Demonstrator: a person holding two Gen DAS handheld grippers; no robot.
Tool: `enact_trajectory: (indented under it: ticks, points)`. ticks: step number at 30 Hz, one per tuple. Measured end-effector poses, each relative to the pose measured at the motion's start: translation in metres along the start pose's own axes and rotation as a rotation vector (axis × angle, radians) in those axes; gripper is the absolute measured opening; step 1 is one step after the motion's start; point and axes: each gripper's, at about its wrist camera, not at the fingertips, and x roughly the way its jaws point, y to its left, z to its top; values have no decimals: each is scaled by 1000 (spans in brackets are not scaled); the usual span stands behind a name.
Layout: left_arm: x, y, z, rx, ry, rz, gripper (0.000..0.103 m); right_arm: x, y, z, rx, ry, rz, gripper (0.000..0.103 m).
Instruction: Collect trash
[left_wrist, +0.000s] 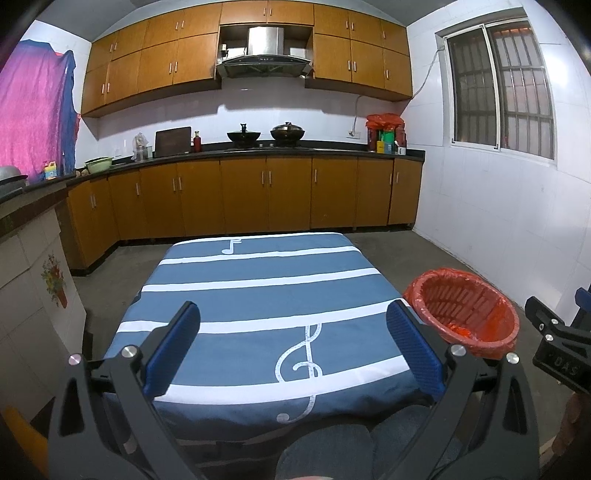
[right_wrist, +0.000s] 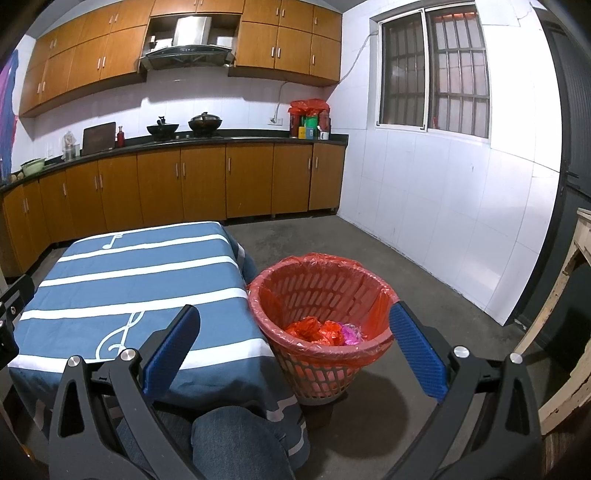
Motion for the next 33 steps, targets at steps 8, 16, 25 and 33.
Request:
enact_trajectory:
  ticks: [8,16,25,33]
  points:
    - [-2,-3,0,3,1,-7,99,2,-1,0,4,4,-2,101]
    - [-3,-5,0,3,0,-17,99,3,-2,0,5,5,-2,101]
    - [0,-8,1,3,5,-23,99,3,-3,-1,7,9,-5,101]
    - [2,-10,2,6,6,-25,99,3,-3,-1,8,8,-5,101]
